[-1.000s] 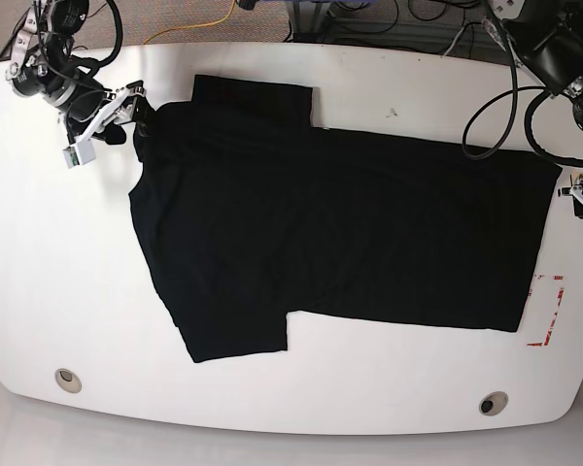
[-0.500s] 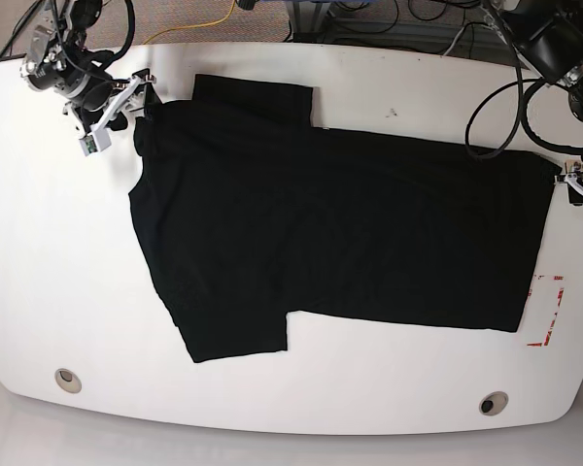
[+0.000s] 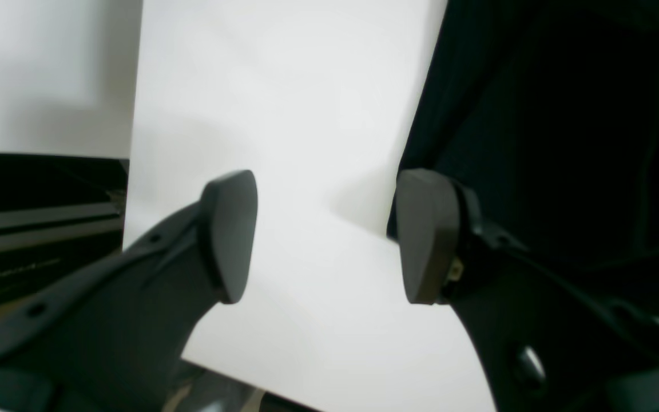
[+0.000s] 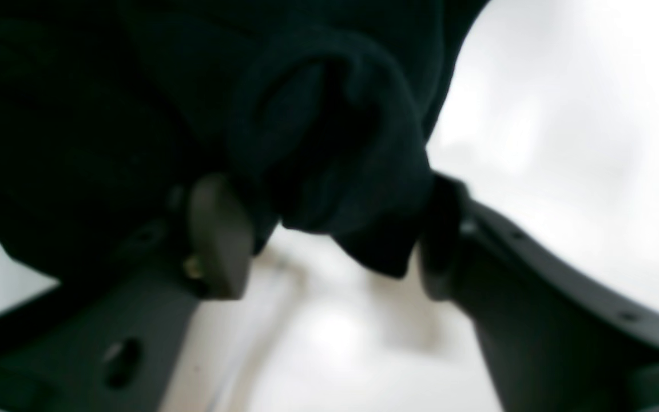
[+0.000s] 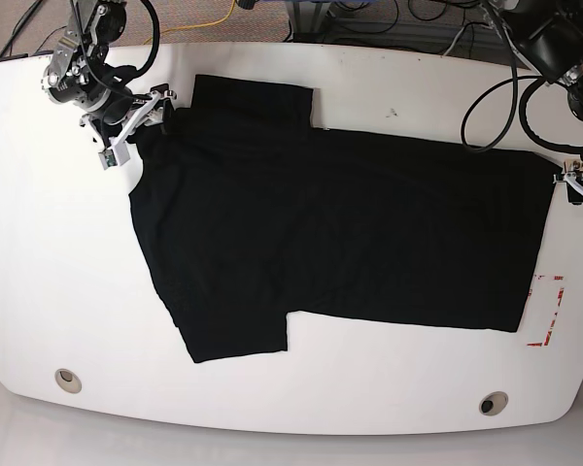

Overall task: Layout the t-shirt on the table in an organized manner, then fold the t-shirt properly
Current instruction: 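Grasp the shirt edge with the left gripper, right gripper holding its corner, then drag the shirt edge away from the red mark with both grippers, then open both grippers and regrasp the shirt edge nearby, then pull the shirt edge taut between both grippers to smooth it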

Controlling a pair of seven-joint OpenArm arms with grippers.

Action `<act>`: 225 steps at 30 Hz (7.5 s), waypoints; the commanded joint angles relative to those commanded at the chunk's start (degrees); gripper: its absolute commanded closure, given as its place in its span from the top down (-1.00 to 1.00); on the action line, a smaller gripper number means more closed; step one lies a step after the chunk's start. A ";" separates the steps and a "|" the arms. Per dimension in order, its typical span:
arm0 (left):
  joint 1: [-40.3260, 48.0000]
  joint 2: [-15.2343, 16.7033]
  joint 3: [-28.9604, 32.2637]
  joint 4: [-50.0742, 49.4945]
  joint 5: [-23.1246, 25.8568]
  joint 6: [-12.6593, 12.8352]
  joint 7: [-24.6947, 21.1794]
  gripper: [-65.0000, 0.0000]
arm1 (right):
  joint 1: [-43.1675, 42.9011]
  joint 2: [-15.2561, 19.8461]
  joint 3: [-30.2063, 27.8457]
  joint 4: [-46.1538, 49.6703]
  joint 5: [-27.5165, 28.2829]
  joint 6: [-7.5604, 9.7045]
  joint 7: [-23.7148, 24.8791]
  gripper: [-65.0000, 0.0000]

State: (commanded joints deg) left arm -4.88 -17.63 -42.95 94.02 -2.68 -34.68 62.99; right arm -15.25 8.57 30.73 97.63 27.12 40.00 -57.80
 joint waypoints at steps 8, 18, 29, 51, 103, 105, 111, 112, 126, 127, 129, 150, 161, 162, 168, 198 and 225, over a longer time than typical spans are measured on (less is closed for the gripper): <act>0.97 0.09 -0.88 -1.67 -0.44 0.00 -2.20 0.11 | 0.35 0.44 -0.18 -1.49 -0.09 0.00 0.18 -0.64; -0.44 -0.26 -0.70 -9.85 -6.42 0.35 -4.48 0.12 | 0.35 0.26 -0.18 -1.49 -0.09 0.00 0.18 -0.64; -0.79 -1.49 4.84 -20.75 -6.59 0.35 -10.20 0.12 | 0.35 0.35 0.09 -1.49 -0.09 0.00 0.18 -0.65; 0.09 0.18 4.48 -15.12 -6.42 0.44 -5.27 -0.91 | 1.14 4.22 4.22 -1.67 -0.18 0.00 0.18 -1.00; 5.10 11.43 1.05 13.80 -6.51 -5.32 12.75 -0.16 | -4.84 10.29 10.90 2.81 0.35 0.00 -0.18 0.69; 4.22 11.43 2.37 13.80 -6.51 -5.32 12.75 -0.16 | -5.98 10.11 10.90 5.71 0.44 0.00 -0.18 0.80; 3.60 11.43 6.07 13.80 -6.51 -5.32 12.66 -0.16 | -8.79 5.01 14.24 14.95 0.53 0.00 -1.23 0.82; 3.60 11.43 6.24 13.80 -6.51 -5.32 12.66 -0.16 | -9.23 4.13 14.86 15.38 0.53 0.00 -1.67 0.82; 4.84 11.52 6.68 13.36 -6.42 -5.32 7.47 -0.16 | -15.03 -4.31 19.34 15.38 4.31 0.00 -6.07 0.82; 4.84 11.52 6.68 13.36 -6.42 -5.32 7.47 -0.16 | -15.03 -4.57 19.25 14.59 4.40 0.00 -6.07 0.82; 4.84 11.52 7.03 13.36 -6.42 -5.32 7.38 -0.16 | -14.95 -4.66 19.16 12.66 4.22 0.00 -6.07 0.82; 4.92 11.34 8.53 13.27 -6.42 -5.32 7.30 -0.16 | -13.19 -4.22 9.14 4.13 4.57 0.00 -5.98 0.65; 4.92 11.34 8.53 13.27 -6.42 -5.32 7.30 -0.16 | -13.19 -4.04 8.70 6.24 4.57 0.00 -6.24 -0.99; 4.92 11.34 8.53 13.19 -6.42 -5.32 7.30 -0.16 | -13.27 -4.04 8.70 7.38 4.57 0.00 -6.33 -0.99; 4.92 11.34 8.53 13.19 -6.42 -5.32 7.30 -0.16 | -13.80 -4.40 8.70 16.09 5.27 0.00 -9.76 -0.99; 5.36 11.16 8.53 10.90 -6.33 -5.32 7.30 -0.16 | 0.26 3.16 8.79 16.70 24.97 0.00 -16.35 -1.00; 5.36 11.16 8.44 10.90 -6.42 -5.32 7.21 -0.16 | -0.70 11.34 13.10 11.43 17.05 0.00 -15.74 0.96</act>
State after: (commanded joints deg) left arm 0.48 -6.46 -34.51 104.92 -9.10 -40.00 70.20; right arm -15.96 19.91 43.82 109.05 44.18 40.00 -73.54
